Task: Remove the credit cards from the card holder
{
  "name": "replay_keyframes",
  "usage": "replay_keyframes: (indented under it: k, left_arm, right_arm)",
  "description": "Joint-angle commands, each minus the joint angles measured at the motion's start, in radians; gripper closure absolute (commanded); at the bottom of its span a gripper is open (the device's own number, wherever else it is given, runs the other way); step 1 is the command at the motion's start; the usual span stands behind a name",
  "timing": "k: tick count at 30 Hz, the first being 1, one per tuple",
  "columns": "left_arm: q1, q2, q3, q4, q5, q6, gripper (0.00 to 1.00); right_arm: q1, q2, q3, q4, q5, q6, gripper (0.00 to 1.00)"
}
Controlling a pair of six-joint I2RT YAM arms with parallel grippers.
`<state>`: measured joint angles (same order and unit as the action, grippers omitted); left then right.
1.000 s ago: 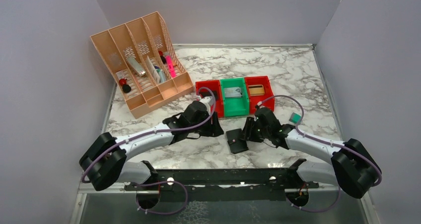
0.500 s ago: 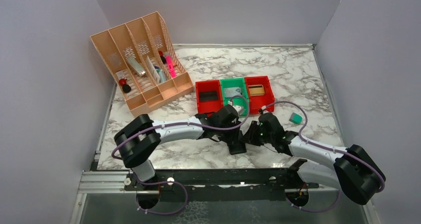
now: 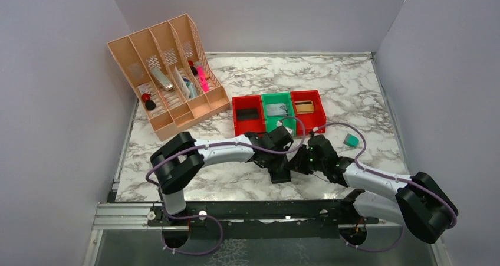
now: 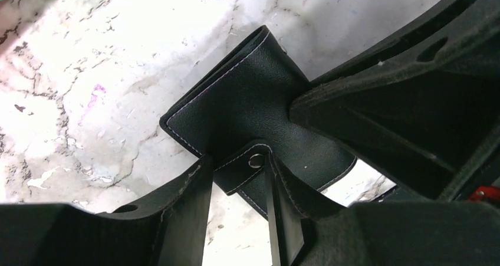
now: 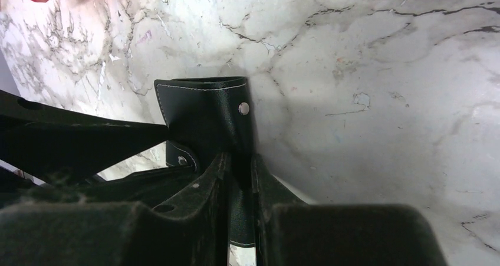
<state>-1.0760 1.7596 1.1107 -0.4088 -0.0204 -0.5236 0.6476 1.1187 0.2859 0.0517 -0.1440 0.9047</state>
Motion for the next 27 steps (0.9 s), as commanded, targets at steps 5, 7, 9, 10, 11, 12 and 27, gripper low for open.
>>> replay_keyframes:
  k: [5,7,9,10,11,12,27]
  left_arm:
    - [-0.036,0.106,0.066,-0.067,-0.018,0.053,0.59]
    - [-0.044,0.118,0.064,-0.072,-0.019,0.056,0.58]
    - [-0.05,0.121,0.059,-0.075,-0.02,0.057,0.54]
    - [-0.052,0.121,0.056,-0.076,-0.019,0.057,0.52]
    - [-0.053,0.12,0.053,-0.077,-0.019,0.056,0.49]
    - [-0.054,0.12,0.051,-0.078,-0.02,0.058,0.47]
    - [-0.06,0.056,0.038,-0.112,-0.184,0.043,0.65]
  right_arm:
    - [0.001,0.017,-0.03,-0.005,-0.028,0.021,0.88]
    - [0.001,0.019,-0.028,-0.004,-0.027,0.02,0.88]
    - [0.001,0.02,-0.025,-0.006,-0.024,0.022,0.88]
    - [0.001,0.021,-0.024,-0.007,-0.023,0.022,0.88]
    - [0.001,0.022,-0.024,-0.007,-0.022,0.025,0.88]
    - [0.001,0.023,-0.025,-0.007,-0.021,0.027,0.88]
    - [0.001,0.016,-0.028,-0.03,0.015,0.053,0.89]
